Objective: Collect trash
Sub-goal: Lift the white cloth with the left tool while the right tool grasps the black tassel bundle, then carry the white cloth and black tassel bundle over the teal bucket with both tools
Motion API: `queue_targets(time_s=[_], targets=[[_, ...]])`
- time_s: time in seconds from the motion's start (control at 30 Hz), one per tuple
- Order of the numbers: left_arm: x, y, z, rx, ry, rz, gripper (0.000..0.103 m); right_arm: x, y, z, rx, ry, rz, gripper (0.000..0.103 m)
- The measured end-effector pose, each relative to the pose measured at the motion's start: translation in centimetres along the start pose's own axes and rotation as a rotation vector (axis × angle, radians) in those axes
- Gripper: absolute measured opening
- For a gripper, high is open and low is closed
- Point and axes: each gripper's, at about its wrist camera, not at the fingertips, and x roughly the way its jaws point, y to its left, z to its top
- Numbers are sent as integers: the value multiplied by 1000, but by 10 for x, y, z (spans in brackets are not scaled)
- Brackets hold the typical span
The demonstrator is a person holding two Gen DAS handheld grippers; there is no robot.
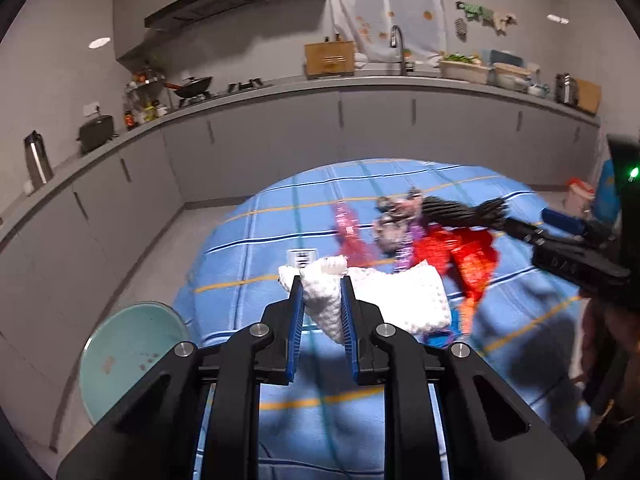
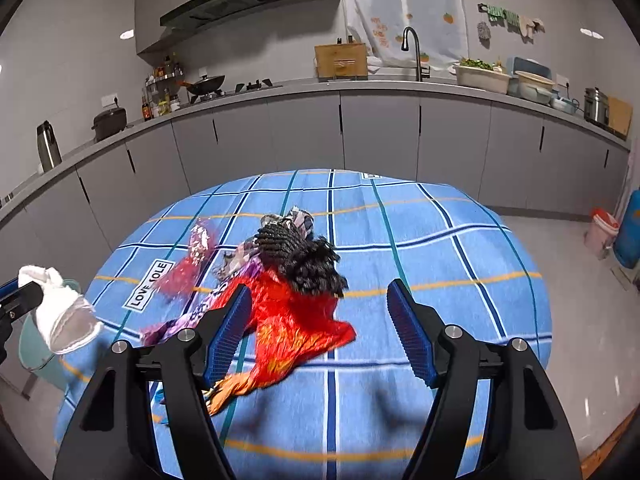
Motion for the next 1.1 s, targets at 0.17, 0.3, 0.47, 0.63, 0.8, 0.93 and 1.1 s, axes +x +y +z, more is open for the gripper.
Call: queue_targets(time_s=[0.17,0.3,0.47,0.63,0.8,0.93,1.1], targets=[[19,14,1,-21,20,35,18,21,4,12,-6,4,-2,70],[29,20,3,-34,23,43,18,36,1,17,-2,20,-7,70],[43,31,7,-65,26,59,18,48,2,17,-9,48,11,69],[46,37,13,-82,10,66,19,53,5,12,-26,79,13,41],[41,42,13,-99,-1,63,19,42,9,9,-42,53,21,23],[36,47,12,-110,-10,68,19,27,15,14,-54,12,20,21],[29,51,12,-119,-26,75,19,12,20,19,-54,-24,21,21]])
